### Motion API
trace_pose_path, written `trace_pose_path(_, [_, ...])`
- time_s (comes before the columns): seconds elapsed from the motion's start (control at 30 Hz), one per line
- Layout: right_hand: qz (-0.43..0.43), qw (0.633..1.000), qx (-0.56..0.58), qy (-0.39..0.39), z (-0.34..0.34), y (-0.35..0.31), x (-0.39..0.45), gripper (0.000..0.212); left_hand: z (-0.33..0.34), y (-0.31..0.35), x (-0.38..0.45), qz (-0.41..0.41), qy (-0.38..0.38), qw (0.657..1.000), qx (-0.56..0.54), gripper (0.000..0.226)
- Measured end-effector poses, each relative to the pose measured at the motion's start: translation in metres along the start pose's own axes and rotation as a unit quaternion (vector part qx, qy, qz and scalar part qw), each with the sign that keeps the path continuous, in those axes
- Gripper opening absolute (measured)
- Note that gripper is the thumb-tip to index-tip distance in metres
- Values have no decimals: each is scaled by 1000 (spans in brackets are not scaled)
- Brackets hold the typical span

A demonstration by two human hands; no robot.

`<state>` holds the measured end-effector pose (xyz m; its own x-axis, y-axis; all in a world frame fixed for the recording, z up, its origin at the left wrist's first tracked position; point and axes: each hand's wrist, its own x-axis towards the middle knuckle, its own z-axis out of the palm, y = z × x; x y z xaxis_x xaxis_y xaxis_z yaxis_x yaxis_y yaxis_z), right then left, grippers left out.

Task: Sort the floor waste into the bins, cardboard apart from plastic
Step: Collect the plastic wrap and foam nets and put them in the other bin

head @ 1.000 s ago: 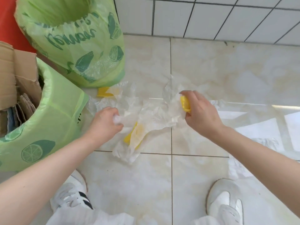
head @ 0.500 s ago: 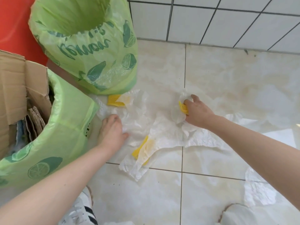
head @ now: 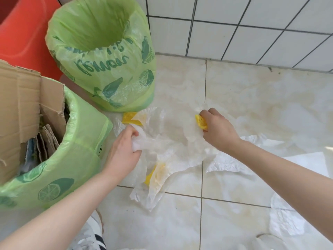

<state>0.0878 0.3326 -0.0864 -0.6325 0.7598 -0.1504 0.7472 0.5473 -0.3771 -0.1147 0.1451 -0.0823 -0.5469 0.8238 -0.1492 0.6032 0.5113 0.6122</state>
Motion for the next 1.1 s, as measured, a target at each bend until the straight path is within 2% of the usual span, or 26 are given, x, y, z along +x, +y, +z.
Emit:
trace_pose_path(0.17, [-10,990,125,68,-36,-48,9,22,-46,40,10,-47,15,981,-185,58])
trace_pose_path(0.23, [-3,978,188,85,-57,-70,13,20,-70,56,16,-43,22,975,-218,65])
trace_pose_path(0.33, [-17,961,259,95,-86,-101,23,27,-103,73,30,-24,64,963,-259,78])
trace_pose_path(0.47, [-55,961,249,109,-115,-138,50,29,-139,85,58,4,122,957,-263,81])
trace_pose_path(0.63, [-105,955,248,125,-132,-184,97,29,-175,85,107,16,215,929,-302,74])
trace_pose_path(0.73, [-137,955,236,118,-130,-214,129,26,-189,70,143,-68,221,904,-359,54])
trace_pose_path(0.8, [-133,952,252,113,-132,-233,154,24,-202,61,162,-122,237,865,-424,34])
trace_pose_path(0.87, [-112,947,275,125,-136,-251,180,21,-215,55,182,-147,288,816,-479,22])
trace_pose_path(0.9, [-102,941,293,134,-140,-258,194,22,-222,55,193,-151,318,807,-475,17])
trace_pose_path(0.93, [-93,933,316,145,-144,-266,207,25,-227,54,203,-152,342,809,-453,12])
trace_pose_path(0.97, [-83,926,333,159,-145,-273,219,28,-230,52,212,-156,357,819,-422,19])
trace_pose_path(1.0, [-76,923,336,173,-144,-276,228,29,-230,50,221,-164,362,833,-385,35])
trace_pose_path(1.03, [-71,928,316,185,-140,-277,237,29,-227,49,229,-165,347,854,-350,45])
trace_pose_path(1.1, [-73,958,228,157,-123,-269,251,33,-215,54,235,-121,289,909,-276,48])
